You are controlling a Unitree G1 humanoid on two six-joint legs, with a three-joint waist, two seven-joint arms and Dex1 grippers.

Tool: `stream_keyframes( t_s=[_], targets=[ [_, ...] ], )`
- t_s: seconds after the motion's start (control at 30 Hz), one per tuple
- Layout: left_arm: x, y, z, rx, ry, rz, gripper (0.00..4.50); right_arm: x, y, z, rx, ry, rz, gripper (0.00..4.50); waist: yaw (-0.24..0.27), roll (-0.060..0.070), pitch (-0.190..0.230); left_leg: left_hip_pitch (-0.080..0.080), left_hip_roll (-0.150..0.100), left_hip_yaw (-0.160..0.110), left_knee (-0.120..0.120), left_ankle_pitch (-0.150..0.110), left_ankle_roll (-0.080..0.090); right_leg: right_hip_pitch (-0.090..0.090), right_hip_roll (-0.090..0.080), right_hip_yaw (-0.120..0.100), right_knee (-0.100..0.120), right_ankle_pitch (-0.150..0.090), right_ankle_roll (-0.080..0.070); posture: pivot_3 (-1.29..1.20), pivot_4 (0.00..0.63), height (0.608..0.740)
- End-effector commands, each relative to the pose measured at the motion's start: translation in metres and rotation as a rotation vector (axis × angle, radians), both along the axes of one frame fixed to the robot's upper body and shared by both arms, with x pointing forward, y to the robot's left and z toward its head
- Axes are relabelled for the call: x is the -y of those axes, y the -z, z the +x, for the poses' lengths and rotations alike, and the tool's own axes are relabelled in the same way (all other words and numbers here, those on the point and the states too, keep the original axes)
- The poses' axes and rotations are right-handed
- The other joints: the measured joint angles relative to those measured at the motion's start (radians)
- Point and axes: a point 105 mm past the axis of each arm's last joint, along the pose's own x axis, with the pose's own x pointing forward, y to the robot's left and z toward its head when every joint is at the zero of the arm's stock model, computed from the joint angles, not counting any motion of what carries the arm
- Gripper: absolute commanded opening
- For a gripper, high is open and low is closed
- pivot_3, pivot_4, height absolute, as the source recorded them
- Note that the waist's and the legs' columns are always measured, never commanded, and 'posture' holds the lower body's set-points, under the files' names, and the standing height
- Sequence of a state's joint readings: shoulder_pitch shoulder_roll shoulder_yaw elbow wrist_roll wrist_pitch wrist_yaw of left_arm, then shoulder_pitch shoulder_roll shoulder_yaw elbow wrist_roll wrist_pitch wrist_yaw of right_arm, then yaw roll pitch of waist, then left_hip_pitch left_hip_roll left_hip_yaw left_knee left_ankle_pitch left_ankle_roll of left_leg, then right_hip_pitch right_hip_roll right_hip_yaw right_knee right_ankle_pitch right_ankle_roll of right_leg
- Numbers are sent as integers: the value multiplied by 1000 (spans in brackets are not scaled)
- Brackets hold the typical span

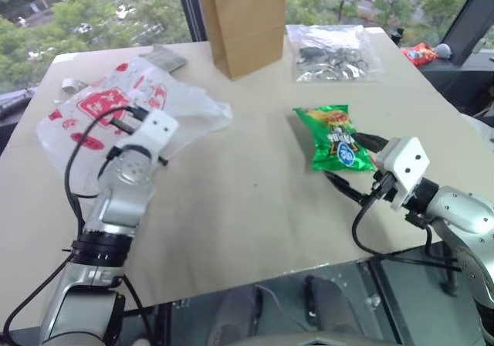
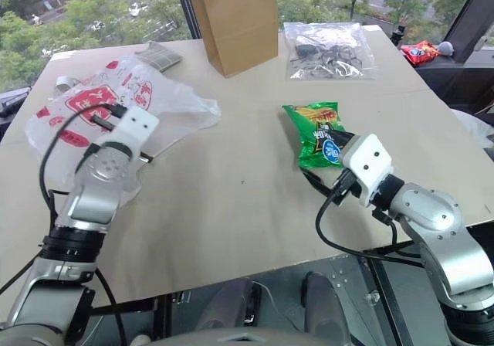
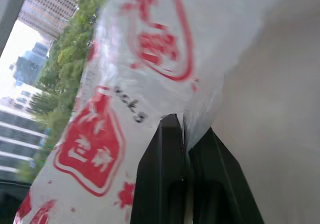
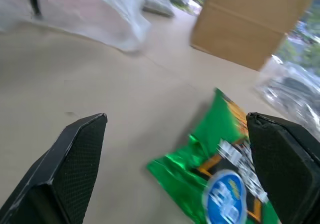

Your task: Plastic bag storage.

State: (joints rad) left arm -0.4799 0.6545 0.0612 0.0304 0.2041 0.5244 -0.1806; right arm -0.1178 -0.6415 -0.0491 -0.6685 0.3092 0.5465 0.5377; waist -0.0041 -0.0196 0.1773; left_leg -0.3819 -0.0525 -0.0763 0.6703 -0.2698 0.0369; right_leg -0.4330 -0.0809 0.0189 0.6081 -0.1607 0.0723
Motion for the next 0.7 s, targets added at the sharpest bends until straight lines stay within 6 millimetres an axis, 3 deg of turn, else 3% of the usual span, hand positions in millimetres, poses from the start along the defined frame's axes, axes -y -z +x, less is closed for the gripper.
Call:
stream_keyframes(
  t_s=[0.03,0.13,0.23,0.47,0.7],
  targets=[
    [6,-36,-3,92,69,-153,51,16,6,12,-18,106,-55,4500,0,0,0,0,0,0,0,0,0,0,0,0,0,0,0,0,150,740],
    [22,-48,-4,77,173,-309,51,27,21,21,-80,172,-79,4500,0,0,0,0,-1,0,0,1,-1,0,0,0,0,0,0,0,150,740],
    [38,-57,-7,42,247,-412,51,26,26,30,-136,199,-32,4500,-3,0,0,0,-1,0,0,1,-1,0,0,0,0,0,0,0,150,740],
    [56,-65,-9,-11,253,-480,51,-12,10,64,-162,274,-2,4500,-21,0,0,1,-1,0,0,2,-4,0,1,1,2,0,0,0,150,740],
    [70,-66,-10,-33,234,-487,51,-32,24,96,-185,453,-97,4500,-8,0,0,-2,-4,-2,0,3,-5,-2,0,1,2,1,-1,0,150,740]
  ],
)
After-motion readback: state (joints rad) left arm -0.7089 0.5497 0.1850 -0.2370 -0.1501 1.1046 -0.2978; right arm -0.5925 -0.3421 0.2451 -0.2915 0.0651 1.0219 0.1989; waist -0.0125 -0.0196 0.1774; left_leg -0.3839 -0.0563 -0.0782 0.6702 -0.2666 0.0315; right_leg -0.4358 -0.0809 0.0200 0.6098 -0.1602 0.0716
